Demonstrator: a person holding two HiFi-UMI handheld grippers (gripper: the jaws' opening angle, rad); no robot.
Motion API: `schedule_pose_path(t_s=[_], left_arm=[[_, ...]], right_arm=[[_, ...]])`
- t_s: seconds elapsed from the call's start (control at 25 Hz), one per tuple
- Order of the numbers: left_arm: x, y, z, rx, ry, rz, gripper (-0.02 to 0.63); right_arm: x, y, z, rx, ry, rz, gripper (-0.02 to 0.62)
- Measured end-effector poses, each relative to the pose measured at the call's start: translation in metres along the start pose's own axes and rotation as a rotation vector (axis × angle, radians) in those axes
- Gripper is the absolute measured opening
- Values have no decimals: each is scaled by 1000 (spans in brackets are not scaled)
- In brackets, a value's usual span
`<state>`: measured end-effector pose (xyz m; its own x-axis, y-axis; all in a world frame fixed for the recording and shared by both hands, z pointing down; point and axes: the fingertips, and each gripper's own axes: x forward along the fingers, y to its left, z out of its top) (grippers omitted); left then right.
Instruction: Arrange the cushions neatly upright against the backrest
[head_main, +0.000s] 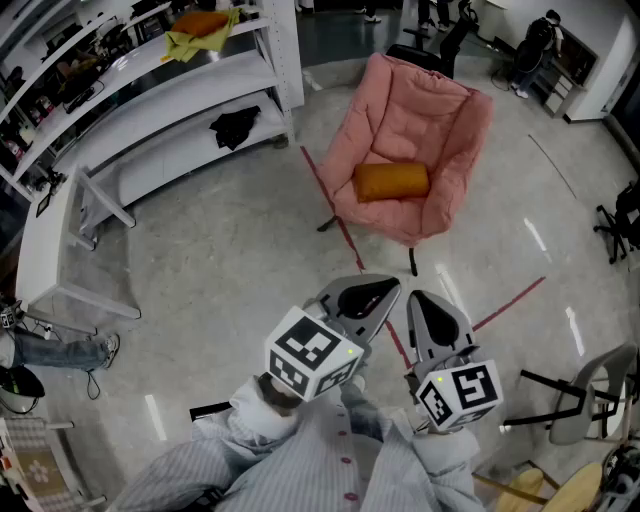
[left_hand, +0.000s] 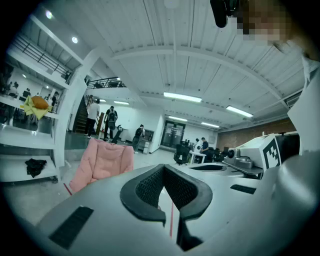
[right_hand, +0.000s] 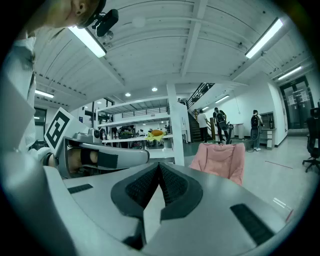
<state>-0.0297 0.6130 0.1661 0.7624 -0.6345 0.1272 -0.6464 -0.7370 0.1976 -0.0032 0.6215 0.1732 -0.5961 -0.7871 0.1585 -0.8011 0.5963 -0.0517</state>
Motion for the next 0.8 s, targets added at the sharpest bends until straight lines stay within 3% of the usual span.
schedule_pose_path(t_s=[0.32,0.8], left_arm=[[9,-9,5,7,-5,10,9],[32,-35,-7,17,20,16,9]], right_arm=[[-12,-7,13,21,-29,24,14],[-36,-33,2,36,-28,29,14]])
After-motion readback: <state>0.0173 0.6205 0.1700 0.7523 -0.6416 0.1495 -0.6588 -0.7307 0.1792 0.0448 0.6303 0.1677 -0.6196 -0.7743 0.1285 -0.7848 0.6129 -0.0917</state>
